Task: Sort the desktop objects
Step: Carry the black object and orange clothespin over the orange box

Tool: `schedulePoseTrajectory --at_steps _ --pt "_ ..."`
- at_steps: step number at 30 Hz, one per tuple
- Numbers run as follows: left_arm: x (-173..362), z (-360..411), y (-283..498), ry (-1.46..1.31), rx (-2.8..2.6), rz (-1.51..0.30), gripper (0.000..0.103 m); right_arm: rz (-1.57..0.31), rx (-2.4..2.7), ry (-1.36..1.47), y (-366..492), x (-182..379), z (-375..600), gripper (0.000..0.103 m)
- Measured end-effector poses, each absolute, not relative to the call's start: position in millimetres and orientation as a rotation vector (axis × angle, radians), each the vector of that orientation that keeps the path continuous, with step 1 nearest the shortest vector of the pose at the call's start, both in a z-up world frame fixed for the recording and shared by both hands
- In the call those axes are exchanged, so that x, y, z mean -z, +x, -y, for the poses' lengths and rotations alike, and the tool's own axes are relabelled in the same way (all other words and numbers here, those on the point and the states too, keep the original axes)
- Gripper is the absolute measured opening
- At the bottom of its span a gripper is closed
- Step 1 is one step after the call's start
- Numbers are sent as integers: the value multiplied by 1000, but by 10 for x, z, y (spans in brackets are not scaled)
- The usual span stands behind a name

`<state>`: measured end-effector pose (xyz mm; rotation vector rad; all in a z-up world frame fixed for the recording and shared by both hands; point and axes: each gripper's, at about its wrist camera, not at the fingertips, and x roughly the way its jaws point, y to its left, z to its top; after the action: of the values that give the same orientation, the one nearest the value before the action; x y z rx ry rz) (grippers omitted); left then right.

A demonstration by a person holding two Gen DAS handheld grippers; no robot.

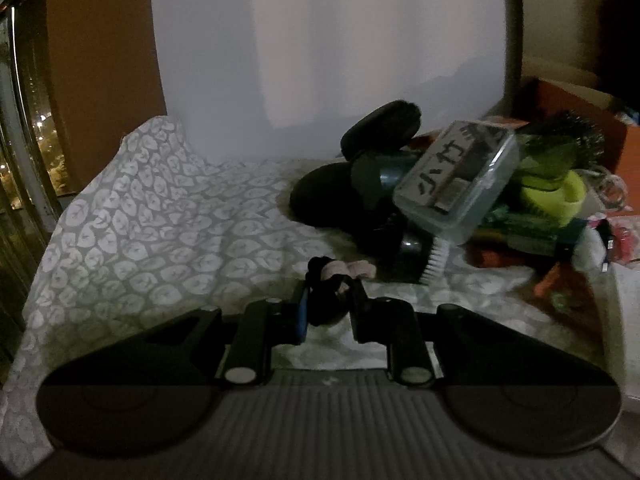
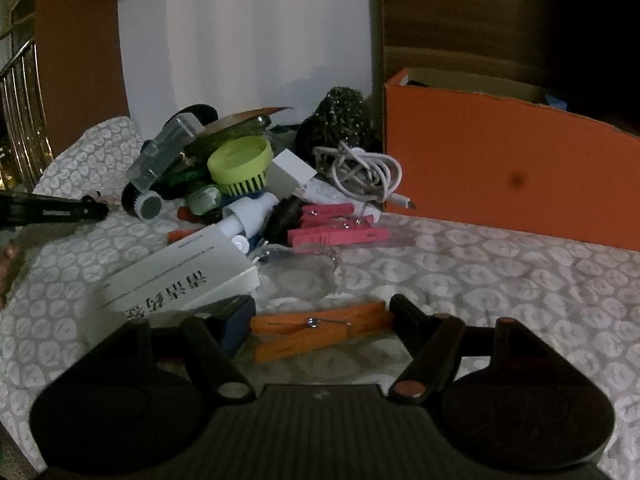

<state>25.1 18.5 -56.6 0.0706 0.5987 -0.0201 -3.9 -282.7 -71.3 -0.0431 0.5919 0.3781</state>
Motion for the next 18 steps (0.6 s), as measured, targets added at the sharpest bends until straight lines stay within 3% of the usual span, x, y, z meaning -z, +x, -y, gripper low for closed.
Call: schedulePoseTrajectory --at_steps 18 --pt "333 458 -110 117 265 -528 21 -501 -372 -29 -286 399 2890 73"
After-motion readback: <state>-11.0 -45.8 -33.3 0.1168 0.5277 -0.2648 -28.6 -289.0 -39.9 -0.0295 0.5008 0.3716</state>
